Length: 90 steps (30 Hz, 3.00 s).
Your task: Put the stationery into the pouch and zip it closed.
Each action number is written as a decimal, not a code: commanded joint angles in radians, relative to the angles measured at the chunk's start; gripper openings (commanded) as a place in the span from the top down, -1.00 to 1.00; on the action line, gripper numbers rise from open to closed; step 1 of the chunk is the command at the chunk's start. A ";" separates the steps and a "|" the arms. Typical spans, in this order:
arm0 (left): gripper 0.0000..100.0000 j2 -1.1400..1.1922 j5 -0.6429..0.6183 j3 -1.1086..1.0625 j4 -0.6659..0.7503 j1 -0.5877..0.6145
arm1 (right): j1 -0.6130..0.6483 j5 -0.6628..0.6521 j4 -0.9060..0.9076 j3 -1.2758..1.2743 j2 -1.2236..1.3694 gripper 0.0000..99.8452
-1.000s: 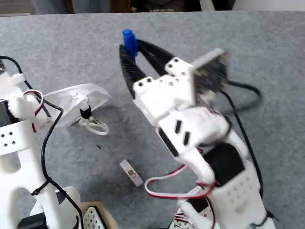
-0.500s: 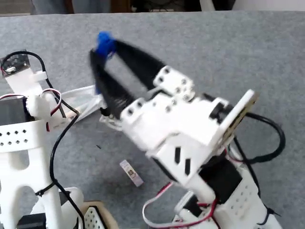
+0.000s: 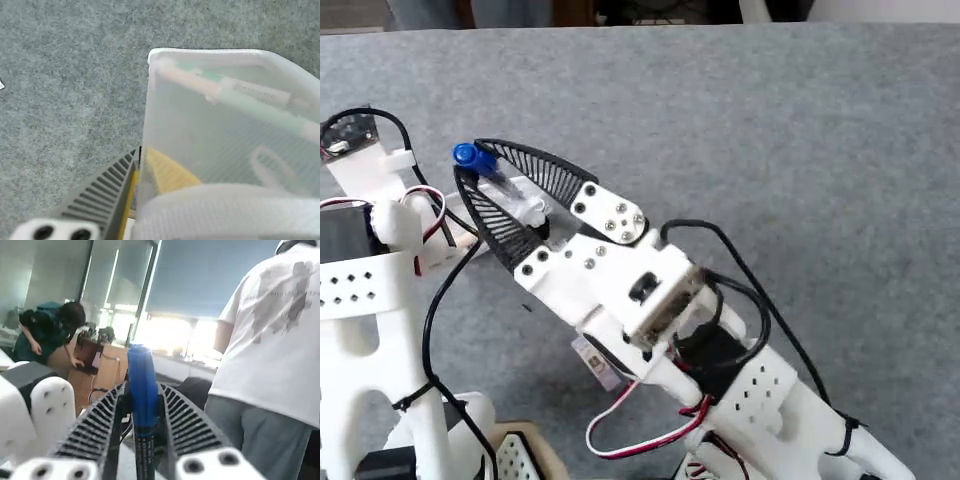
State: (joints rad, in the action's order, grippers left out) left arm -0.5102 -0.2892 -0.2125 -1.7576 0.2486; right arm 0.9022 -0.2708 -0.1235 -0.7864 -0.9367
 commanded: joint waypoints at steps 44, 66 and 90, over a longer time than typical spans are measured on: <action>0.94 -0.275 0.009 -0.019 -0.008 -0.133 | -0.135 0.473 0.158 0.088 -0.160 0.98; 0.94 -0.261 0.006 -0.162 0.037 -0.028 | -0.135 0.473 0.176 -0.111 -0.171 0.98; 0.94 -0.261 0.006 -0.162 0.037 -0.028 | -0.063 0.252 0.385 -0.091 -0.174 0.32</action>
State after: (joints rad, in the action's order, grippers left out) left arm -0.7633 -0.2770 -0.3736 -1.7331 0.1995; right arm 0.8255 -0.0054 0.2371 -0.9444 -1.1024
